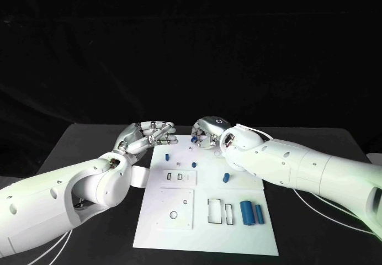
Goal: Assemble the parts on the task board
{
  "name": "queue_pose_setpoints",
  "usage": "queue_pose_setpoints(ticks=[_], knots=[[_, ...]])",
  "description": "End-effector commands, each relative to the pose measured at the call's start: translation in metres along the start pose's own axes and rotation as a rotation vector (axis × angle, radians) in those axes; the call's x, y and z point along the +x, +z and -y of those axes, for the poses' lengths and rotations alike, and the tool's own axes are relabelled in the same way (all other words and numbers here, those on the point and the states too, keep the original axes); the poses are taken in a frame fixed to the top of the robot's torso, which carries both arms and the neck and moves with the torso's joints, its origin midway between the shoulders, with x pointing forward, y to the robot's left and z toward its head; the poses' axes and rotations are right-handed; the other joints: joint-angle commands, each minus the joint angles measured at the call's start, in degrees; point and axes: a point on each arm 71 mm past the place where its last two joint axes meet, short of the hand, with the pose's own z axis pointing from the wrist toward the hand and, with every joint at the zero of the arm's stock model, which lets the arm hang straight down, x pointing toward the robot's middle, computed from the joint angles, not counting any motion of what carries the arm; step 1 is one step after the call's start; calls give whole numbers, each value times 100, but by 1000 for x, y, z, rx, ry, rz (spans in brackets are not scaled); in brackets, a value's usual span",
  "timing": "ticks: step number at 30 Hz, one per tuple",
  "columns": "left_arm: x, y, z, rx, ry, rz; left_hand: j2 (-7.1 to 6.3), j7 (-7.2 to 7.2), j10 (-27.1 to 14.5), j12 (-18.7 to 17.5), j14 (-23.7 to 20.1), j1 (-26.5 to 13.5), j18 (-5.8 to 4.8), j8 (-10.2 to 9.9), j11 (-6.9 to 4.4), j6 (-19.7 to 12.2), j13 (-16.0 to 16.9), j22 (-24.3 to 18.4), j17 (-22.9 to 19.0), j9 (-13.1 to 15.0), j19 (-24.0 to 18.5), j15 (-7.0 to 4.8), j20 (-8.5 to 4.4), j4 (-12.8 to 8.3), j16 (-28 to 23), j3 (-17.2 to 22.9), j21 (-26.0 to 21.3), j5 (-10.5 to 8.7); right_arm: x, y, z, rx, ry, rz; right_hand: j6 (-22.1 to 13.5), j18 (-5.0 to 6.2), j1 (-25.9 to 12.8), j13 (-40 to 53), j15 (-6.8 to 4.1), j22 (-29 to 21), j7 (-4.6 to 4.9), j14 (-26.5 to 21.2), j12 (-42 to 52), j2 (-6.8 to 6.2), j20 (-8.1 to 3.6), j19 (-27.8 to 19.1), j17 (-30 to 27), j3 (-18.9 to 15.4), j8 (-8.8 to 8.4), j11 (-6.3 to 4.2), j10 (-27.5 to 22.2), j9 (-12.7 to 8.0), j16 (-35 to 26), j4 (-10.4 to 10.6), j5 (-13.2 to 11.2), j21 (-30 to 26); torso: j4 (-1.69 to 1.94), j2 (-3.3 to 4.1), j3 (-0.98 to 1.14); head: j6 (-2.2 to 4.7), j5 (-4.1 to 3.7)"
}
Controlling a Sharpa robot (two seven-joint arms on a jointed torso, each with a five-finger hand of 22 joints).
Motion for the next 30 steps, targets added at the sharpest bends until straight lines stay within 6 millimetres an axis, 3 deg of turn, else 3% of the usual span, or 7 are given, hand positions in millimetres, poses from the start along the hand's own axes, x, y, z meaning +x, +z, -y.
queue_pose_setpoints(ticks=[1,6,10,19,25,30], knots=[[2,1,2,6,-9,-14,2,24,-5,-34,0,-26,78,-30,28,-15,-2,-5,5,-8,29,24,14,3,-39,28,-30,-26,3,0,2,11,-19,-31,-89,-28,-36,-15,53,-48,20,79,-39,-43,9,-66,-61,-16,-53,16,-95,-19,-42,30,-31,-46,-20,-3,0,-2,-6],[2,1,2,6,-8,-14,2,24,-5,-34,0,-26,78,-30,28,-15,-2,-5,5,-8,29,24,14,3,-39,28,-30,-26,2,-2,4,15,-21,-26,-209,-2,-50,-48,101,-157,66,39,-81,-110,56,-154,-170,-28,-116,74,-299,-3,-90,37,-44,-134,4,-2,0,-8,-8],[1,1,2,6,-7,-13,2,24,-5,-34,0,-26,78,-30,28,-15,-2,-5,5,-8,29,24,14,3,-39,28,-30,-26,0,-5,6,10,-20,-5,-314,18,-54,-85,138,-233,88,8,-109,-178,93,-217,-264,-63,-166,116,-526,11,-129,30,-45,-200,1,0,-2,-6,-4],[-3,1,3,6,-2,-4,4,23,-2,-42,1,-30,78,-31,28,-13,-1,-9,12,-8,32,25,14,-2,-46,37,-32,-25,-12,-29,18,7,12,33,-320,15,-40,-68,140,-190,91,5,2,-193,108,-196,-273,-89,-167,111,-518,43,-117,29,10,-185,-48,-10,8,-4,31],[-6,0,3,6,1,1,4,23,-2,-42,1,-30,78,-31,28,-13,-1,-9,12,-8,32,25,14,-2,-46,37,-32,-25,-36,-55,36,47,97,46,-290,-31,-50,28,84,63,96,64,341,-195,73,-39,-102,-93,-173,32,-17,93,28,71,94,-29,-88,-35,18,12,9],[-8,0,3,5,3,4,4,21,0,-44,2,-28,78,-32,27,-12,-1,-11,16,-8,33,24,14,-8,-49,42,-33,-25,-51,-74,57,115,170,-8,-426,-64,-202,279,-17,243,25,96,720,-401,-14,64,7,-347,-246,-93,554,122,130,169,343,77,-125,-64,26,24,-16]])
